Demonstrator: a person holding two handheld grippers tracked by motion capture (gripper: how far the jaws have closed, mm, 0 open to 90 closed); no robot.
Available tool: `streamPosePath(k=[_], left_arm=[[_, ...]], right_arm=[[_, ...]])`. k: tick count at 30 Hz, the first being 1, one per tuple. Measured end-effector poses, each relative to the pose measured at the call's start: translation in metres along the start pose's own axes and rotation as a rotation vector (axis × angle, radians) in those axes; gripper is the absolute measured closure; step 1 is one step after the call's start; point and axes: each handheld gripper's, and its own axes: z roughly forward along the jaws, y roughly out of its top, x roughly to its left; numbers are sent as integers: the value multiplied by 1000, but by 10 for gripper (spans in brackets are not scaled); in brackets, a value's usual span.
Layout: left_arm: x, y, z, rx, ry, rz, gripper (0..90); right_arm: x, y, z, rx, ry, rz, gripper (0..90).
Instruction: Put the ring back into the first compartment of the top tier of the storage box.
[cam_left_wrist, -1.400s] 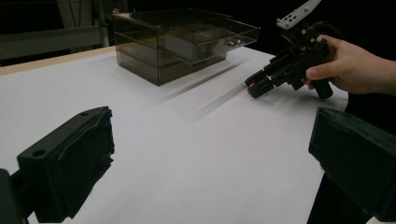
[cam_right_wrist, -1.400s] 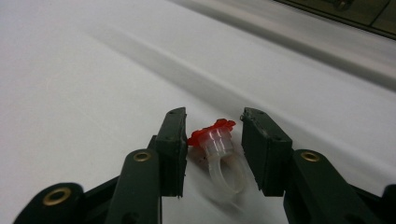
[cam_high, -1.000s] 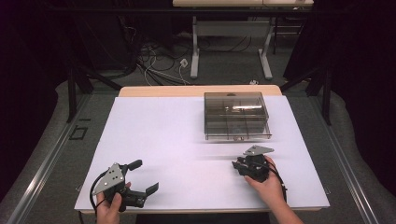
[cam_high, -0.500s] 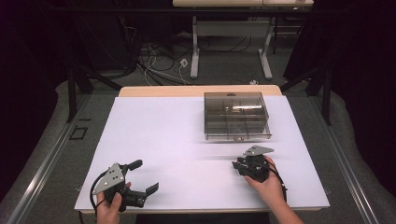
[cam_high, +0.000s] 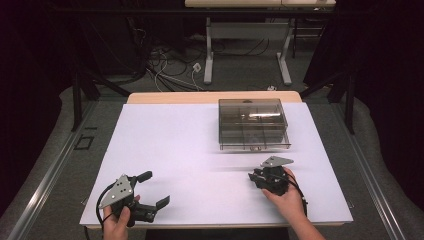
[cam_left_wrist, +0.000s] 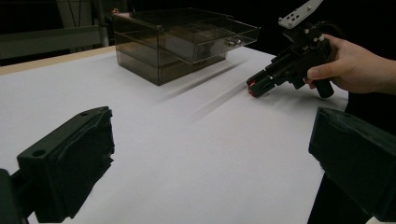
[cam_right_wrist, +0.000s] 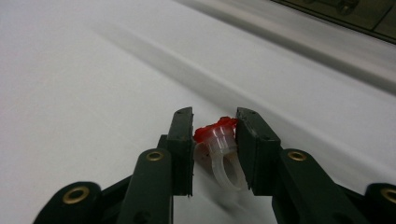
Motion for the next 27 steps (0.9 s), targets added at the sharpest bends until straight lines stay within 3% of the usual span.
streamPosePath(k=[20,21,22,27], left_arm=[[0,0,0,0,-1,0,2],[0,0,0,0,-2,1,2],[0,0,0,0,-1,1,2],[0,0,0,0,-2,1,2]], right_arm=[[0,3,-9,-40,-11,-6,680],[0,4,-10,-24,-8,-6,680],[0,4,-10,-46,-13,-6,680],[0,5,-12,-58,-15,-8,680]])
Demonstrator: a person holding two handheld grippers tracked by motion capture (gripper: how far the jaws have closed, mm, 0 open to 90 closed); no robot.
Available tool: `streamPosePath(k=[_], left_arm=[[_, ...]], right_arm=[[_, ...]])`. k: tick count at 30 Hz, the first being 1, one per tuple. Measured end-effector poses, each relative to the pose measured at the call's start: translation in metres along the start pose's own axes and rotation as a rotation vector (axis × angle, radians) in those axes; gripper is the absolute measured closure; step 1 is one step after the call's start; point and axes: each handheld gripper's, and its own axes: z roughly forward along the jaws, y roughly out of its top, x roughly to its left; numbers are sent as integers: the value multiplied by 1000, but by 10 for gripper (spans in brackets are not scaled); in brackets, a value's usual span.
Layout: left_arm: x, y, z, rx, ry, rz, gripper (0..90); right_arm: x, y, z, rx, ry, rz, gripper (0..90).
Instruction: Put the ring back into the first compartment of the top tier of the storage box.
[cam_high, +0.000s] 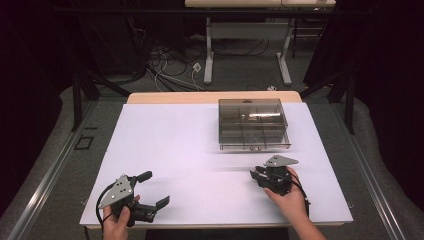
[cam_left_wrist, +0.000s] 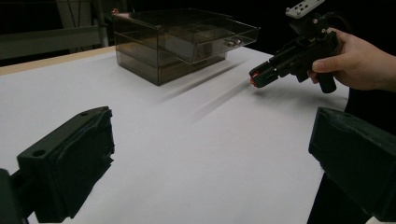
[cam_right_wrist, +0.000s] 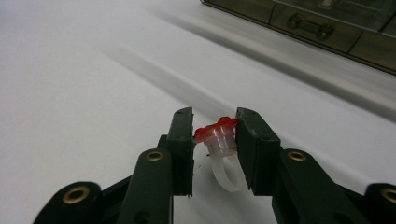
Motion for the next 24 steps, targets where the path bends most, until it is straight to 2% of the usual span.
streamPosePath(k=[14,24], left_arm=[[0,0,0,0,0,-1,2],[0,0,0,0,0,0,2]], right_arm=[[1,3,-7,-27,-9,-3,680],[2,5,-12,-73,-19,-6,680]])
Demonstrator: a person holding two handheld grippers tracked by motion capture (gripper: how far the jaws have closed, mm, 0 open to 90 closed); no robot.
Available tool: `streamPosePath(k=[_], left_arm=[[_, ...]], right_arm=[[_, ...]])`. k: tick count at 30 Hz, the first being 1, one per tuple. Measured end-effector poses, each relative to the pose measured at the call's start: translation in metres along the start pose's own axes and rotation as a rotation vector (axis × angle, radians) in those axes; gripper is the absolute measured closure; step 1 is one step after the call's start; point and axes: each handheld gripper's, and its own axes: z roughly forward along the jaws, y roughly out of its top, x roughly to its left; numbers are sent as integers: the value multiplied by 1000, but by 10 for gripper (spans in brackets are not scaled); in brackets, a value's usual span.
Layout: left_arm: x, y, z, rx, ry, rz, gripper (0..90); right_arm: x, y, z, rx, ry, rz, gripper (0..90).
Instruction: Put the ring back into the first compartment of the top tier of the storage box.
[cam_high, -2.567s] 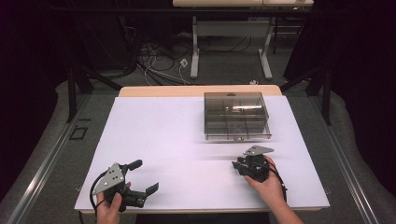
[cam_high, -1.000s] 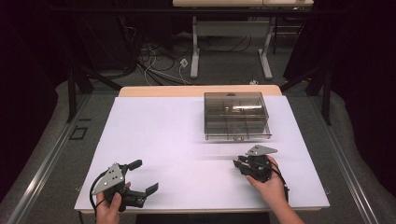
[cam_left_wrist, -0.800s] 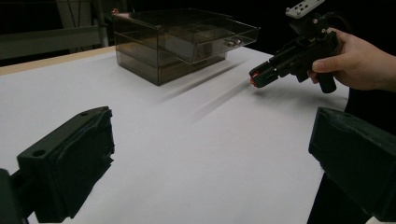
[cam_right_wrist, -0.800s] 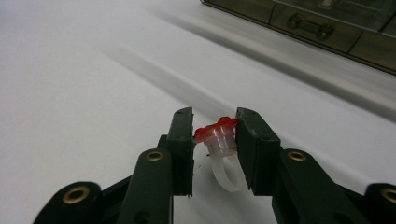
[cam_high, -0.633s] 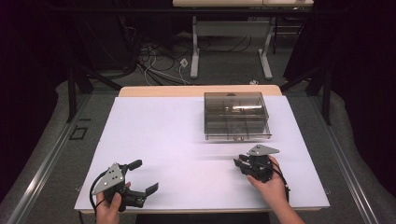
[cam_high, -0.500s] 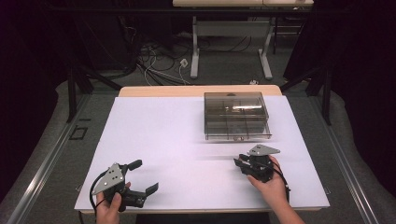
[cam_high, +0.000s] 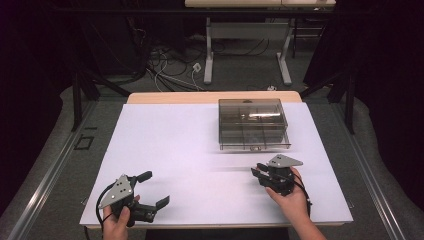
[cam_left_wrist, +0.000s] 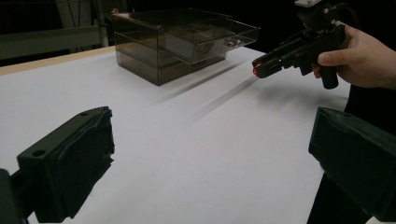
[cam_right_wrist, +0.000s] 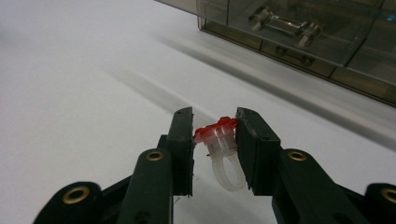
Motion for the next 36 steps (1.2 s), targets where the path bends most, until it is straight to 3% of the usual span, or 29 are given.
streamPosePath(k=[25,36], left_arm=[[0,0,1,0,0,-5,2],[0,-1,1,-1,3,-9,2]], right_arm=[[8,18,-23,-120,10,-28,679],[20,33,-29,-126,42,-39,679]])
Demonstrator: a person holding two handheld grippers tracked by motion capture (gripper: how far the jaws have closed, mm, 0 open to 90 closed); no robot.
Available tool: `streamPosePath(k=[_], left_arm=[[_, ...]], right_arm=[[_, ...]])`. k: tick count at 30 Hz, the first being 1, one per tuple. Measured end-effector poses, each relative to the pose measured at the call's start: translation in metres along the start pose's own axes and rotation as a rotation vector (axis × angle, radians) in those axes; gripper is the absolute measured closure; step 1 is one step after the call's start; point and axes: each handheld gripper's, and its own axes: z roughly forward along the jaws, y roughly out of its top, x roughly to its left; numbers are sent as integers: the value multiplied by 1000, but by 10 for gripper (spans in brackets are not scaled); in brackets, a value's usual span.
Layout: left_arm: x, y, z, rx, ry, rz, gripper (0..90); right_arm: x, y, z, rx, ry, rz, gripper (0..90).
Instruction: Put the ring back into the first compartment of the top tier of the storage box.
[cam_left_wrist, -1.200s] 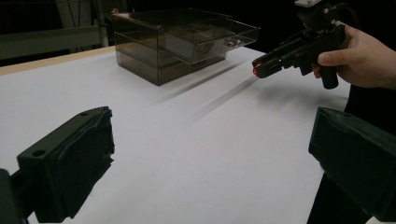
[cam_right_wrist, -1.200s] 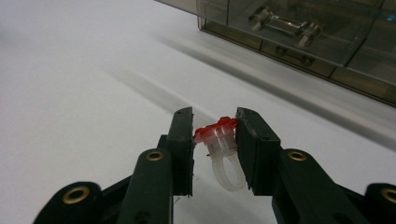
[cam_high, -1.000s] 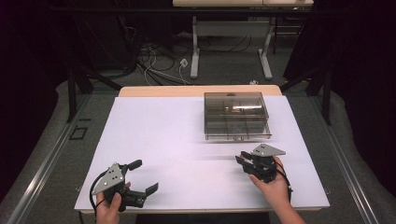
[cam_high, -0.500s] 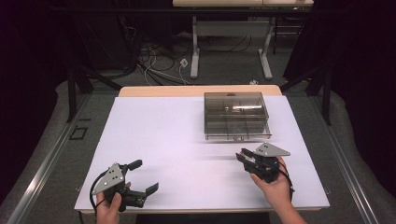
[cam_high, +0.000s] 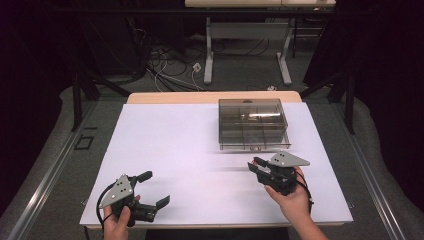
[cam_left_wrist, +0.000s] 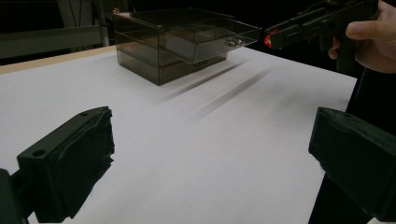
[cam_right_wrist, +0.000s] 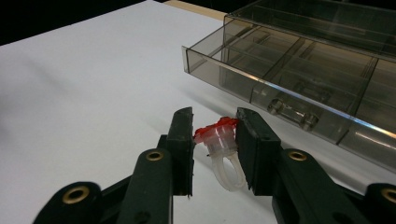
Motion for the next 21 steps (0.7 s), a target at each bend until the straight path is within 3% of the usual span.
streamPosePath(k=[9,21], left_arm=[[1,0,-1,2,-2,-4,2],[1,0,0,1,-1,-2,2]], right_arm=[[6,16,4,-5,21,-8,679],[2,44,9,11,41,-14,678]])
